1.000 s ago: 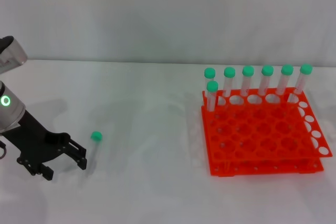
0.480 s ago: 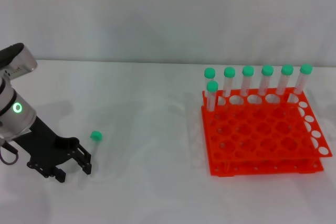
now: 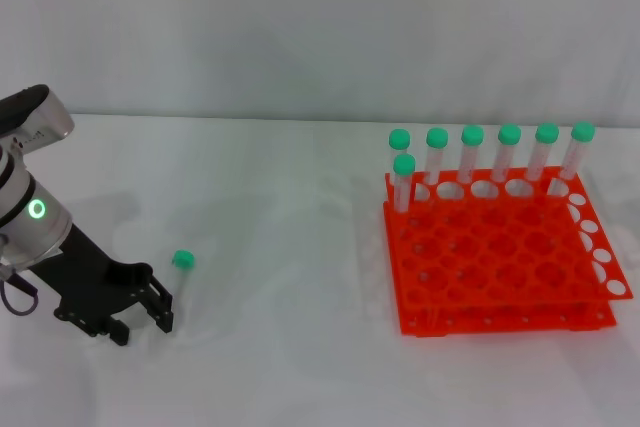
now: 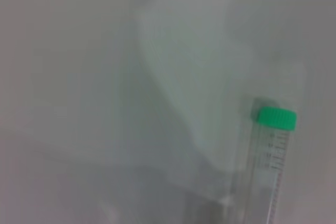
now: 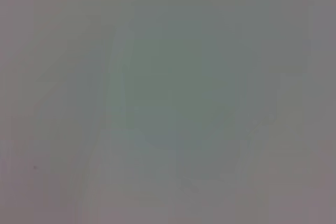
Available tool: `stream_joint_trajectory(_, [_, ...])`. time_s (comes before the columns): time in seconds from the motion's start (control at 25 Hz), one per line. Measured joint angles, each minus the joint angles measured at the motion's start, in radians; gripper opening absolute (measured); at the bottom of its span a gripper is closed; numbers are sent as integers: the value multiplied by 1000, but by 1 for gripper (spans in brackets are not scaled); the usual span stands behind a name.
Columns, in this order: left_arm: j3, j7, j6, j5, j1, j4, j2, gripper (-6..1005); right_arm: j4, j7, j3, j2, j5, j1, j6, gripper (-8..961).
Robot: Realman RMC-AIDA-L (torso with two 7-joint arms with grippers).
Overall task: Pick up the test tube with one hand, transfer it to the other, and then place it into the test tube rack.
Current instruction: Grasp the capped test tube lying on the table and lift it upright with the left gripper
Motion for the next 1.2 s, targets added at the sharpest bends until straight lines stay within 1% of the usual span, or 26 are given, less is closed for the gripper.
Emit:
stream_joint_trajectory(0.24, [-2,9,-17,-1,-3,-2,-3,536,0,0,0,1,0,1,0,870])
stream_joint_trajectory(0.56, [-4,21,-54,-1,-1,-13,-17,500,0,0,0,5,0,1,0,869])
stream_joint_trajectory(1.0, [1,23,-66,-3,-3,-13,-23,498,-2,0,1,8,0,-2,-1,869])
stream_joint_trajectory(1.2, [2,24,-70,-3,-16,-20,-24,499,-3,0,2,9,0,-1,-1,869])
